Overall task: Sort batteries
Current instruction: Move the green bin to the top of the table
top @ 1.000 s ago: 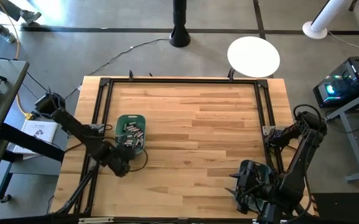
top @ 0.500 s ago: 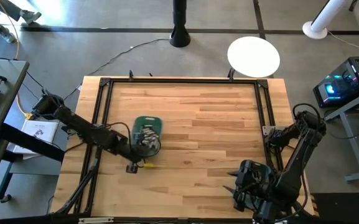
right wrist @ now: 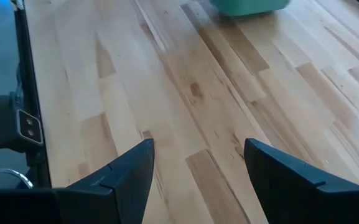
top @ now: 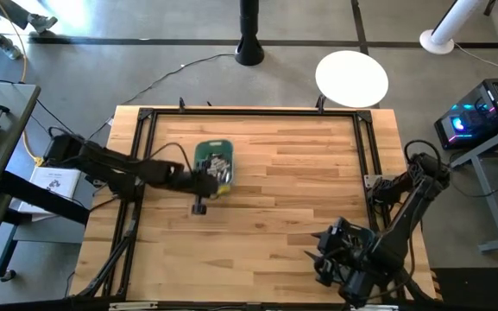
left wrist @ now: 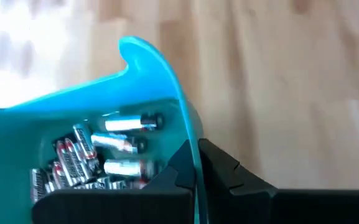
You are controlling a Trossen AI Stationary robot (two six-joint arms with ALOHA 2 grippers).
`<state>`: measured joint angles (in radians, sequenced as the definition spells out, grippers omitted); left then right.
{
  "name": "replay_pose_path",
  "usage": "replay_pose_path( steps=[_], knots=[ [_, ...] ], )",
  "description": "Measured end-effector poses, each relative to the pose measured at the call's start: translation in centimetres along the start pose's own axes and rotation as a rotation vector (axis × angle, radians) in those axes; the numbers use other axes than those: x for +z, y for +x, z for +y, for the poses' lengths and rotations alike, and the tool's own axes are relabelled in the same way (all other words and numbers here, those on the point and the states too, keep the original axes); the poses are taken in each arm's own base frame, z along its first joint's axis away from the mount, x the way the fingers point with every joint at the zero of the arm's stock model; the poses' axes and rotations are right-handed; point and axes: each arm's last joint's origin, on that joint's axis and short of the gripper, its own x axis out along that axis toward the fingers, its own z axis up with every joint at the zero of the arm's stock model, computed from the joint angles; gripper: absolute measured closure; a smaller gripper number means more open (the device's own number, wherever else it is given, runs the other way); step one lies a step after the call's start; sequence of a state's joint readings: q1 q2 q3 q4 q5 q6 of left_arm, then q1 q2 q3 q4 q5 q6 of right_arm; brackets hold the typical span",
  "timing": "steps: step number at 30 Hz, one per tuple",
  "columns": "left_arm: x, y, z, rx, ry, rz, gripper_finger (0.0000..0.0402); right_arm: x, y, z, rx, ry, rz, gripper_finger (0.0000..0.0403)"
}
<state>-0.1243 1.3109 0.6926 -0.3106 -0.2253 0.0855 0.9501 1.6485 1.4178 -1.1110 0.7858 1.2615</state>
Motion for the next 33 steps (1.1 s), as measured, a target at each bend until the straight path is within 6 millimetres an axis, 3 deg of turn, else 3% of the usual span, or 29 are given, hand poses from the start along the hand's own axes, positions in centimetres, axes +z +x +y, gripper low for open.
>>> replay_pose_path(
  steps=[12, 21, 33],
  knots=[
    [-0.2, 2.1, 7.0, 0.059, 0.049, -0.078, 0.0401, 0.8, 0.9, -0.2, -0.008, -0.021, 0.024, 0.016],
    [-1.9, 6.2, 10.3, 0.092, 0.051, 0.004, 0.0401, 1.5, 1.8, -0.6, -0.026, -0.034, 0.055, 0.016],
    [-0.1, 8.5, 13.9, 0.123, 0.091, 0.042, 0.0401, 1.9, 2.2, -0.8, -0.038, -0.038, 0.058, 0.016]
  ],
)
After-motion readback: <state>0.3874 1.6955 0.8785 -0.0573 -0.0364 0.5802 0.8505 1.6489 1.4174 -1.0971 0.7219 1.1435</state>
